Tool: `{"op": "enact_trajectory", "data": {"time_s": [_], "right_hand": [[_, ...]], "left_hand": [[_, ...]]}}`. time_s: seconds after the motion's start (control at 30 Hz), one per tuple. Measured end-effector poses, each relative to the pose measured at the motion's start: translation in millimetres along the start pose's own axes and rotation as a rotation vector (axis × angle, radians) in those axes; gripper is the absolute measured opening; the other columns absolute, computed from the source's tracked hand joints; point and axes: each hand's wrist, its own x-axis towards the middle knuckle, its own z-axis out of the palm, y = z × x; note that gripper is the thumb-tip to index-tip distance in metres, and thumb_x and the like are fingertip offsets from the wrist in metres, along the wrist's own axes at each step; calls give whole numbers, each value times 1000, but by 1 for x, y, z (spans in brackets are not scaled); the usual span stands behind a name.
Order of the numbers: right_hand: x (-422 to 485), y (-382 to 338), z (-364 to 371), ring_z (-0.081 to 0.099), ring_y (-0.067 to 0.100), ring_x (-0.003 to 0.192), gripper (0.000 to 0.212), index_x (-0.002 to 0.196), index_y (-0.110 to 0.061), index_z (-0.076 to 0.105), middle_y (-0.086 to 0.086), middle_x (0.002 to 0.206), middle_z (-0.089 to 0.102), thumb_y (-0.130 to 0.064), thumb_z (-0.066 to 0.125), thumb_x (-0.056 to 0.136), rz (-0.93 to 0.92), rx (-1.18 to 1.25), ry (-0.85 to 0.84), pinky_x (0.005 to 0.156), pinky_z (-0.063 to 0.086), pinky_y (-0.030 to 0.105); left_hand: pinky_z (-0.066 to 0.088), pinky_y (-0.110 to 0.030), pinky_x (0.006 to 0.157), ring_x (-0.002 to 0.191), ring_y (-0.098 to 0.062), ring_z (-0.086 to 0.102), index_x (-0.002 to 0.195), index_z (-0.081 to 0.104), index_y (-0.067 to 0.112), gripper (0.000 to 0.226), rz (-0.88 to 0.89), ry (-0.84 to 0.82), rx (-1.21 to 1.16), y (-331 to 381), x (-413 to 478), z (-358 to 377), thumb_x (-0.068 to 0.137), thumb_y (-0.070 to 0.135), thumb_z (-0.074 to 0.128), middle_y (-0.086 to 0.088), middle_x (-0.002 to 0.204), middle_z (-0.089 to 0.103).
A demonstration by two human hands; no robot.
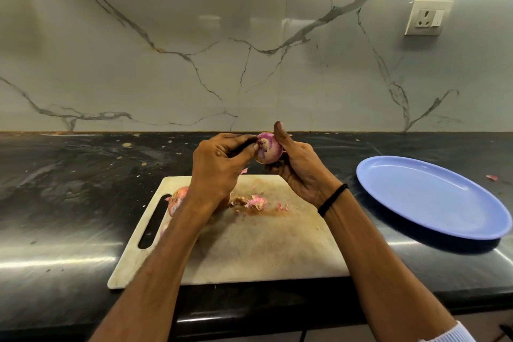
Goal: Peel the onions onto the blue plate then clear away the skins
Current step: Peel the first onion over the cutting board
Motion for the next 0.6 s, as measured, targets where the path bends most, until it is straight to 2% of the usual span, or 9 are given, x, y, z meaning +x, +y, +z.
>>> {"op": "enact_trajectory", "data": {"time_s": [0.07, 0.23, 0.33, 0.47, 0.6], "right_hand": [[-1, 0, 0, 66, 27, 90, 55, 104, -3, 71, 19, 101, 71, -51, 62, 80, -4, -29, 13, 86, 54, 38], [-2, 1, 1, 61, 30, 88, 50, 100, -4, 73, 18, 96, 72, -51, 61, 84, -7, -68, 36, 73, 51, 32], [-3, 1, 1, 62, 25, 81, 49, 101, -3, 73, 18, 95, 71, -49, 60, 89, 5, -71, 35, 66, 51, 28], [-2, 2, 1, 64, 19, 71, 51, 108, 2, 70, 17, 93, 71, -46, 55, 96, 14, -89, 31, 61, 50, 26], [-3, 3, 2, 62, 18, 65, 51, 103, 2, 70, 13, 81, 71, -46, 55, 95, 27, -134, 24, 63, 51, 27]], "left_hand": [[60, -33, 87, 95, -11, 71, 108, 76, 13, 27, -26, -8, -4, -1, 0, -1, 82, 18, 78, 0, 102, 75], [60, -34, 85, 92, -12, 70, 105, 77, 13, 25, -6, -12, 46, -3, 0, -3, 82, 22, 78, -2, 99, 75], [60, -31, 83, 91, -11, 70, 105, 77, 11, 24, 5, 2, 66, -2, -1, -2, 82, 20, 78, -3, 98, 74], [57, -19, 81, 87, -9, 69, 104, 77, 8, 24, 47, 43, 101, -1, -3, 1, 83, 17, 78, -6, 98, 74], [53, -11, 83, 85, -13, 66, 106, 76, 3, 27, 80, 61, 191, -1, -5, 4, 81, 13, 79, -9, 100, 72]]}}
